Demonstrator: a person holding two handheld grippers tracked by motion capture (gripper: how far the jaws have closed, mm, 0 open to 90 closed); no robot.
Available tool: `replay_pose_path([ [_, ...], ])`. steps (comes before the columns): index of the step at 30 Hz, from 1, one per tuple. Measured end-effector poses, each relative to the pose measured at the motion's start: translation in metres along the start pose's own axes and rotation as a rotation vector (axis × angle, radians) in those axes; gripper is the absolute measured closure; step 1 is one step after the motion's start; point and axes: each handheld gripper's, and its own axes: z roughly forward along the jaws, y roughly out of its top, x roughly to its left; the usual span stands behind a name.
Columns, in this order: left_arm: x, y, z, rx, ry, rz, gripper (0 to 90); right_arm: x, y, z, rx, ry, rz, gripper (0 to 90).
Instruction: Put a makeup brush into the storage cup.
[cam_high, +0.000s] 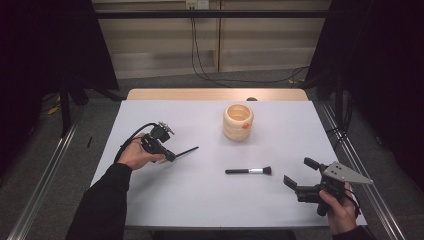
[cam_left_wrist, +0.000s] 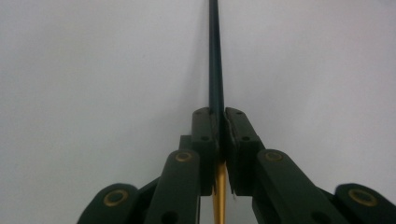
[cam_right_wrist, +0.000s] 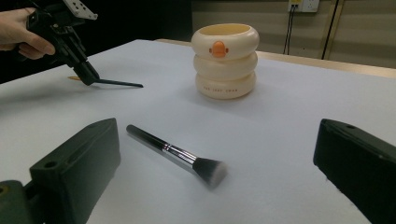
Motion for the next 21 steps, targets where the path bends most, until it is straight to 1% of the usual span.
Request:
replay_pose_path([
  [1, 0.000, -0.001, -0.002, -0.017, 0.005, -0.004, 83.5, 0.000, 0.000, 0.000, -0.002, 0.001, 0.006, 0.2],
  [2, 0.000, -0.001, -0.003, -0.021, -0.001, -0.012, 83.5, 0.000, 0.000, 0.000, -0.003, 0.001, 0.009, 0.2],
  [3, -0.001, -0.002, -0.003, -0.054, -0.002, -0.033, 83.5, 0.000, 0.000, 0.000, -0.002, 0.002, 0.010, 0.2],
  [4, 0.000, -0.002, -0.006, -0.045, 0.000, -0.023, 83.5, 0.000, 0.000, 0.000, -0.001, 0.001, 0.004, 0.2],
  [5, 0.000, -0.002, -0.007, -0.052, -0.007, -0.030, 83.5, 0.000, 0.000, 0.000, 0.000, -0.002, 0.001, 0.2],
  [6, 0.000, -0.003, -0.008, -0.062, -0.007, -0.029, 83.5, 0.000, 0.000, 0.000, -0.002, 0.000, 0.007, 0.2],
  [7, 0.001, -0.004, -0.011, -0.061, -0.021, -0.024, 83.5, 0.001, 0.000, 0.000, -0.004, 0.002, 0.013, 0.2],
  [8, -0.001, -0.005, -0.009, -0.096, -0.024, -0.052, 83.5, 0.001, 0.000, 0.000, -0.005, 0.001, 0.016, 0.2],
  [9, -0.001, -0.005, -0.011, -0.099, -0.019, -0.051, 83.5, 0.001, 0.000, 0.000, -0.004, 0.001, 0.014, 0.2],
  [10, 0.001, -0.006, -0.012, -0.093, -0.036, -0.040, 83.5, 0.000, 0.000, 0.000, -0.002, 0.001, 0.007, 0.2],
  [11, 0.001, -0.007, -0.013, -0.095, -0.031, -0.039, 83.5, 0.000, 0.000, 0.000, -0.003, 0.001, 0.010, 0.2],
  [12, -0.001, -0.008, -0.013, -0.121, -0.032, -0.068, 83.5, 0.000, 0.000, 0.000, -0.003, 0.001, 0.009, 0.2],
  [13, 0.002, -0.009, -0.015, -0.109, -0.040, -0.039, 83.5, 0.000, 0.000, 0.000, -0.001, 0.001, 0.005, 0.2],
  [14, 0.003, -0.010, -0.016, -0.119, -0.039, -0.041, 83.5, 0.000, 0.000, 0.000, 0.000, -0.003, -0.002, 0.2],
  [15, 0.002, -0.012, -0.016, -0.136, -0.038, -0.051, 83.5, 0.000, 0.000, 0.000, -0.003, 0.001, 0.007, 0.2],
  [17, 0.003, -0.015, -0.019, -0.162, -0.031, -0.039, 83.5, 0.000, 0.000, 0.000, -0.005, -0.002, 0.012, 0.2],
  [18, 0.001, -0.017, -0.019, -0.188, -0.038, -0.057, 83.5, 0.000, 0.000, 0.000, -0.004, -0.001, 0.014, 0.2],
  [19, 0.000, -0.019, -0.020, -0.210, -0.024, -0.061, 83.5, 0.000, 0.000, 0.000, -0.003, -0.001, 0.013, 0.2],
  [20, -0.002, -0.020, -0.019, -0.238, -0.030, -0.089, 83.5, 0.000, 0.000, 0.000, -0.005, -0.001, 0.013, 0.2],
  [21, -0.002, -0.021, -0.020, -0.243, -0.030, -0.082, 83.5, 0.000, 0.000, 0.000, -0.004, -0.001, 0.013, 0.2],
])
